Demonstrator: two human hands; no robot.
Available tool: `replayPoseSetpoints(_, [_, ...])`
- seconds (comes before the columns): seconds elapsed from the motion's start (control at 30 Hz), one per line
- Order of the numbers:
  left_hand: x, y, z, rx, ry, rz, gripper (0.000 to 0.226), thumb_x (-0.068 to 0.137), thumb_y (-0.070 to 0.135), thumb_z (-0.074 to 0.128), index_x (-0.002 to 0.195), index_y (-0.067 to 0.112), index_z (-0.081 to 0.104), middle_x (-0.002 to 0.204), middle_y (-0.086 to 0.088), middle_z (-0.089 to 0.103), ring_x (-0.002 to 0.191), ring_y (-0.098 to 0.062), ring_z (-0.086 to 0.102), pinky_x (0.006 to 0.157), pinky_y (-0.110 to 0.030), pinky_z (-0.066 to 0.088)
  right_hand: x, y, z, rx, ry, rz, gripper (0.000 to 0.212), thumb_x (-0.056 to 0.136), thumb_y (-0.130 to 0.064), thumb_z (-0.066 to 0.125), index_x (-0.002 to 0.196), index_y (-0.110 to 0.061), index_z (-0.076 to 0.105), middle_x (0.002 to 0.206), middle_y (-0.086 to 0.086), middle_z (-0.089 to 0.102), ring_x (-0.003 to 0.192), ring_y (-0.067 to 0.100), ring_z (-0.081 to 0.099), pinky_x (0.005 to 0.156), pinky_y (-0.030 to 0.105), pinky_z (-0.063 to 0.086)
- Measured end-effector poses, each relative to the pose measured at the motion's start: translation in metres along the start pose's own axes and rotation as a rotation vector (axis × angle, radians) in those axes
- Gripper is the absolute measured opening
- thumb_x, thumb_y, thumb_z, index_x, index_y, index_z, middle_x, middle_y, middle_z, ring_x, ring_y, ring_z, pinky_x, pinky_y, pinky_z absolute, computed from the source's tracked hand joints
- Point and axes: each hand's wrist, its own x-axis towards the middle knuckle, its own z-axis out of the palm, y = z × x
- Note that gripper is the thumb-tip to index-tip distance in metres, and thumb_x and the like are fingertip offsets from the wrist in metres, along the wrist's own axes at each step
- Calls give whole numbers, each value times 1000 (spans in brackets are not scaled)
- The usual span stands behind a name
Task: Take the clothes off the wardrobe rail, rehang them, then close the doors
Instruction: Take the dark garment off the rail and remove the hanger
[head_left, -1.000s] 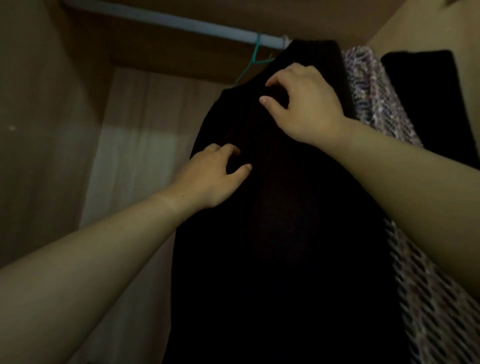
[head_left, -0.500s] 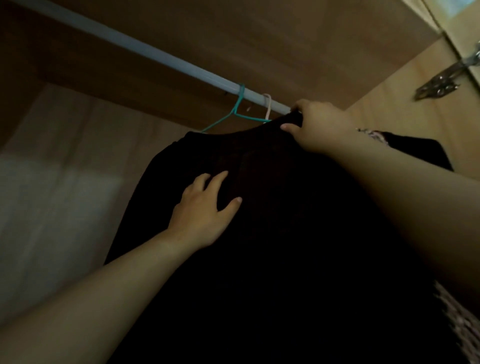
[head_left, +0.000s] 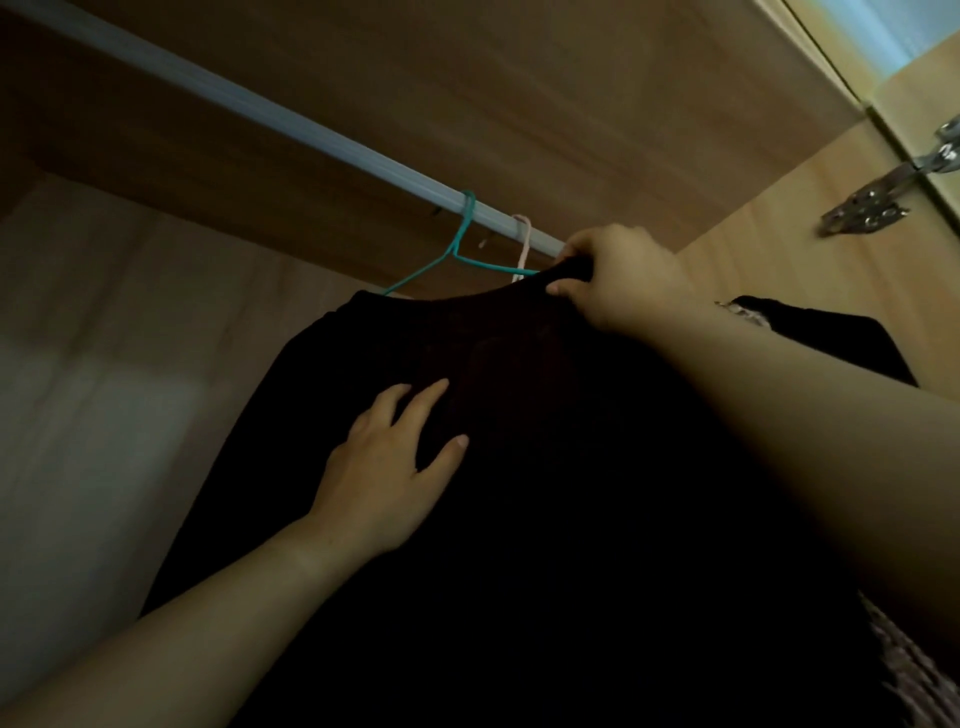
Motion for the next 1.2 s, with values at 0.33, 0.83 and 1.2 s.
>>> replayPoseSetpoints(0.33, [22, 23, -29, 106, 132, 66, 60, 89, 56, 40, 145, 45, 20, 153, 3, 15, 139, -20, 20, 112, -40, 26, 11, 8, -19, 142, 185, 72, 15, 84, -35, 63, 99, -38, 63, 113, -6, 63, 103, 20, 58, 78, 31, 47])
replayPoseSetpoints(0.83, [-127, 16, -45, 133, 194, 106, 67, 76, 70, 31, 138, 44, 35, 138, 6, 30, 128, -12, 27, 100, -28, 25, -167, 2, 5, 349, 97, 73, 14, 83, -36, 65, 97, -38, 67, 103, -13, 67, 99, 14, 60, 84, 33, 49])
replayPoseSetpoints(1.2, [-224, 3, -66, 458, 106, -26, 62, 85, 60, 28, 140, 32, 37, 129, -5, 51, 117, -28, 49, 94, -46, 42, -341, 7, 25, 667, -11, -37, 16, 83, -26, 69, 96, -34, 69, 93, -15, 66, 89, 6, 62, 82, 33, 50])
